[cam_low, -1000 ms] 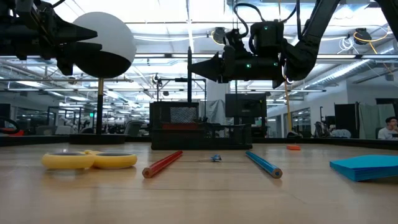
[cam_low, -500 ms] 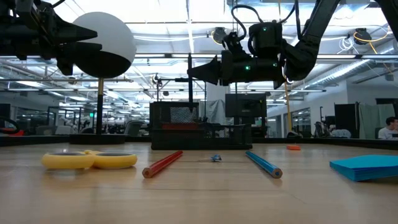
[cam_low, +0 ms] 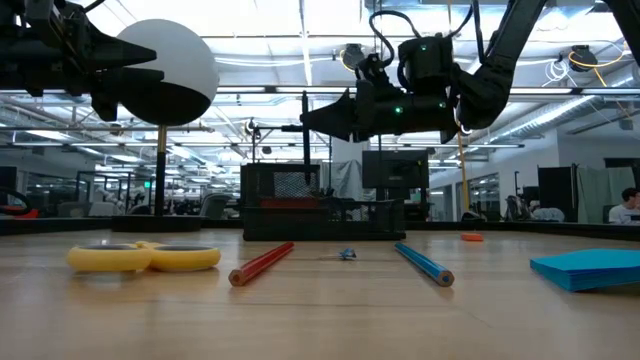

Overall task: Pick and place office supplies into organizer
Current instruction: Put the black pen into the desk organizer, then put the blue pencil into the desk organizer

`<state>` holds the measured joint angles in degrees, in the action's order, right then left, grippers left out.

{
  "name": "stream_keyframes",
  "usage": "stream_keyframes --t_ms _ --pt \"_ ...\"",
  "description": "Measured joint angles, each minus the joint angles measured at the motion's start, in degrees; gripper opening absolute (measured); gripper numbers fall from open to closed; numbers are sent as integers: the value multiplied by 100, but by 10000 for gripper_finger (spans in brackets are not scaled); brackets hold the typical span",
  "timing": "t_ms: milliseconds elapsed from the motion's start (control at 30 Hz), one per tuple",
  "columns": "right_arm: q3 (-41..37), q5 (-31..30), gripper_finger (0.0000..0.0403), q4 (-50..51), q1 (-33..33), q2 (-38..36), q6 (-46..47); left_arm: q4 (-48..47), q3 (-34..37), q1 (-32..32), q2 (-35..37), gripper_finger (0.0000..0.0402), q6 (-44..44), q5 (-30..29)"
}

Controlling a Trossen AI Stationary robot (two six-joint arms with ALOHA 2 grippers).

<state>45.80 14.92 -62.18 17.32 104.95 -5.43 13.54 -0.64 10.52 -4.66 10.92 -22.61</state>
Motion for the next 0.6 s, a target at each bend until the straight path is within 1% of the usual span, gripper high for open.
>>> stream_keyframes --t_ms 233,333,400,600 --pt "0 -67 212 206 -101 -4 -163 -2 0 0 1 170 0 0" --pt "0 -585 212 210 -94 -4 -127 -1 -1 1 -1 170 2 1" --pt "0 -766 212 213 -90 -4 -129 -2 -2 0 1 170 7 1" --pt "0 -739 211 250 -97 -4 -129 -2 -1 1 -1 170 7 0"
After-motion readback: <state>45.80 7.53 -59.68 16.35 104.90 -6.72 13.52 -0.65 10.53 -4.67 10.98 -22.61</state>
